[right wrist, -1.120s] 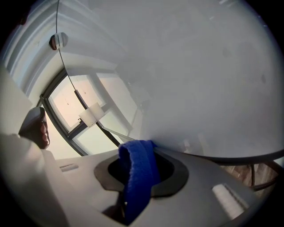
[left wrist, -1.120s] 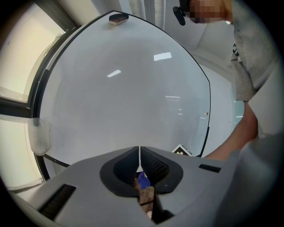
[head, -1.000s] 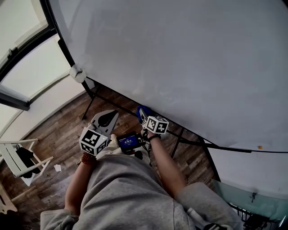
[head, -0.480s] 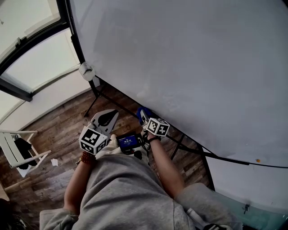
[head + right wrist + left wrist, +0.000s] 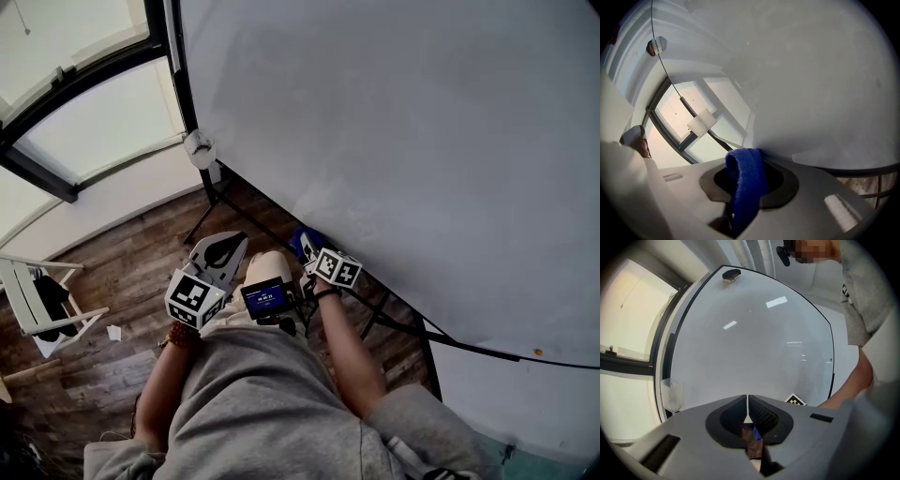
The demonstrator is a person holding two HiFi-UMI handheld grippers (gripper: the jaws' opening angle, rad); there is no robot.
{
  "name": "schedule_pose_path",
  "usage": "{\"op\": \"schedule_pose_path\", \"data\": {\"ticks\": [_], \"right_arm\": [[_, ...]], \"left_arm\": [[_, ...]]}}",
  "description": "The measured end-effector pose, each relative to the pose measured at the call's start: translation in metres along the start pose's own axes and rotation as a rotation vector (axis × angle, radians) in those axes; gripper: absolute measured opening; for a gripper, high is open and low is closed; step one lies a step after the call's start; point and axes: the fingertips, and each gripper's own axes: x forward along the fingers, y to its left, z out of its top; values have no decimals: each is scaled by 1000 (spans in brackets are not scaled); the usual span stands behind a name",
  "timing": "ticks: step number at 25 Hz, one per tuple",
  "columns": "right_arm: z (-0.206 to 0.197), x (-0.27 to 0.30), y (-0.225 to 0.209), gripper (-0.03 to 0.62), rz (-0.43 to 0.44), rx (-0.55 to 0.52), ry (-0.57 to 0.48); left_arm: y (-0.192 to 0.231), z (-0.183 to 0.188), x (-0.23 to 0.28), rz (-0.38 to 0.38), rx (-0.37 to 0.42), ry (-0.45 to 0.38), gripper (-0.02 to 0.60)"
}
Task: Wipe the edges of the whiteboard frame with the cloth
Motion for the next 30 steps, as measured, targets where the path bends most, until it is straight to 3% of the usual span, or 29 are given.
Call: {"op": "schedule_pose_path", "data": {"ticks": [13, 17, 30], "right_arm": [[6, 6, 11, 101, 6, 8, -17], [7, 6, 12, 103, -13, 1, -2], [9, 29, 33, 101, 13, -2, 7]], "left_arm": [[13, 9, -19, 99, -14, -40, 18], [12, 8, -21, 108, 20, -24, 18], [18, 2, -10, 113, 4, -25, 18]]}}
